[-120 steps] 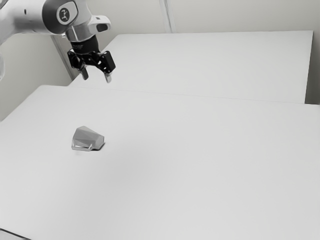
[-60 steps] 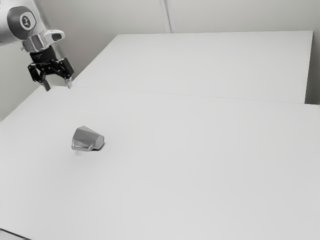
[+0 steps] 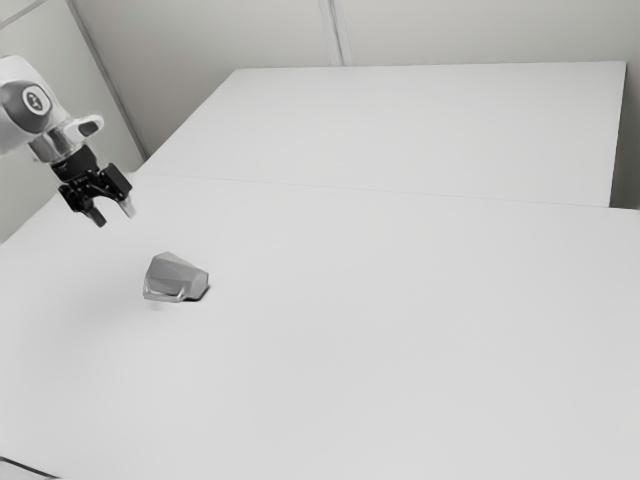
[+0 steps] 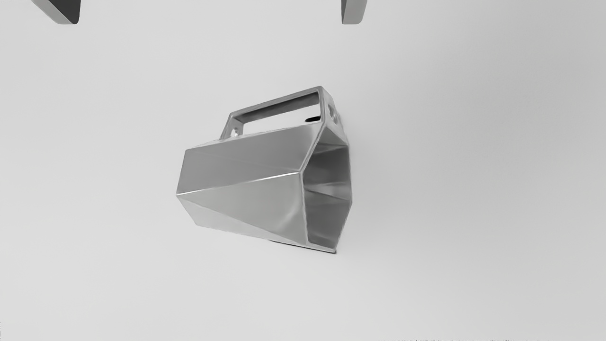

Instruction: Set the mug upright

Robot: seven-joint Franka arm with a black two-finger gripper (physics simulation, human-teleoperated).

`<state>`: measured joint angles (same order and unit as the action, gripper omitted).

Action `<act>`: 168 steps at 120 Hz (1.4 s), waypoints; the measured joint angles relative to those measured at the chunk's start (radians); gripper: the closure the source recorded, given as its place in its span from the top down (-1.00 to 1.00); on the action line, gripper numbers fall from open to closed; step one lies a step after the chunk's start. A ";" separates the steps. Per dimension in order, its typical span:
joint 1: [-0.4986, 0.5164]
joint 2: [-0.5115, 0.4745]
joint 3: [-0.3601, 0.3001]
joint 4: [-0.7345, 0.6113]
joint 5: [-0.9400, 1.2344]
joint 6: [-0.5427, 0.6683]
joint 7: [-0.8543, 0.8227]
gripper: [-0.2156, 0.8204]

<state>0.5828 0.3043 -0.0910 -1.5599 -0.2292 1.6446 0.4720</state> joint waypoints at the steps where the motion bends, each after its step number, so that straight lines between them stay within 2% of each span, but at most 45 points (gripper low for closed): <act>1: 0.002 0.001 -0.001 -0.003 -0.002 0.003 0.006 0.58; 56: 0.084 0.144 -0.064 -0.037 -0.099 0.107 0.230 0.58; 93: 0.096 0.186 -0.072 -0.039 -0.218 0.118 0.311 0.58; 145: 0.120 0.224 -0.074 -0.113 -0.429 0.094 0.363 0.58; 156: 0.126 0.229 -0.074 -0.120 -0.463 0.075 0.368 0.44; 168: 0.127 0.229 -0.075 -0.125 -0.483 0.059 0.372 -0.01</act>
<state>0.7101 0.5332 -0.1656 -1.6851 -0.7122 1.7038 0.8441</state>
